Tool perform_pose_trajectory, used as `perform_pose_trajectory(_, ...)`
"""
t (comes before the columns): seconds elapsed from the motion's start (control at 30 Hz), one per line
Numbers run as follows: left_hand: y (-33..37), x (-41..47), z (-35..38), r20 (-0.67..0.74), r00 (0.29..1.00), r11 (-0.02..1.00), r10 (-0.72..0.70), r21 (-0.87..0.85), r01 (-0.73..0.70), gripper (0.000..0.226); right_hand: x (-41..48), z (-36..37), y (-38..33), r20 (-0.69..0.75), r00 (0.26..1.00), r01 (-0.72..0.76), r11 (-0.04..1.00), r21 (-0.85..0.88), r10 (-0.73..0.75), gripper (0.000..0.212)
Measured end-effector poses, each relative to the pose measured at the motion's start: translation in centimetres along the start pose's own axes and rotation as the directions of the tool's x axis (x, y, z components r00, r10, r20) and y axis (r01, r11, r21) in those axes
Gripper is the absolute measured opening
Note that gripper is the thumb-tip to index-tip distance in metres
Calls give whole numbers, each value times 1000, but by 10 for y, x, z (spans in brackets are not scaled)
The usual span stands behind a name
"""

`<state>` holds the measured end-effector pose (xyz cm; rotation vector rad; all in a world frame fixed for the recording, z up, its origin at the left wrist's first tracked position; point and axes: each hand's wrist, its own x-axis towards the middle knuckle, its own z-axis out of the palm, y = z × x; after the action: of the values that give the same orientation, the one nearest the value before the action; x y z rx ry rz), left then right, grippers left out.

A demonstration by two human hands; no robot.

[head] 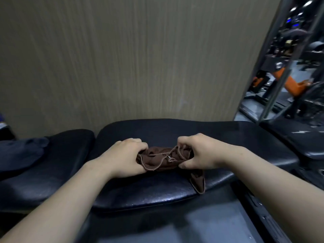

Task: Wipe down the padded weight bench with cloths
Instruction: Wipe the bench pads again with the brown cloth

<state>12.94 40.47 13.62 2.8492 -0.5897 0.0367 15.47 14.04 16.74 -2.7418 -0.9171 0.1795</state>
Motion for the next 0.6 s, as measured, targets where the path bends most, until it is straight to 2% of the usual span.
perform_pose_trajectory(0.2, 74, 27, 2, -51, 982, 983, 180, -36, -182, 44, -89, -35, 23, -114, 981, -154, 988, 6, 154, 36)
perform_pose_trajectory(0.4, 175, 63, 21, -71, 916, 917, 395, -19, -397, 40, -194, -42, 61, -197, 933, -303, 953, 24, 302, 36)
perform_pose_trajectory(0.6, 256, 94, 52, -38, 853, 854, 521, -3, -521, 43, -271, -48, 100, -229, 878, -430, 903, 9, 420, 34)
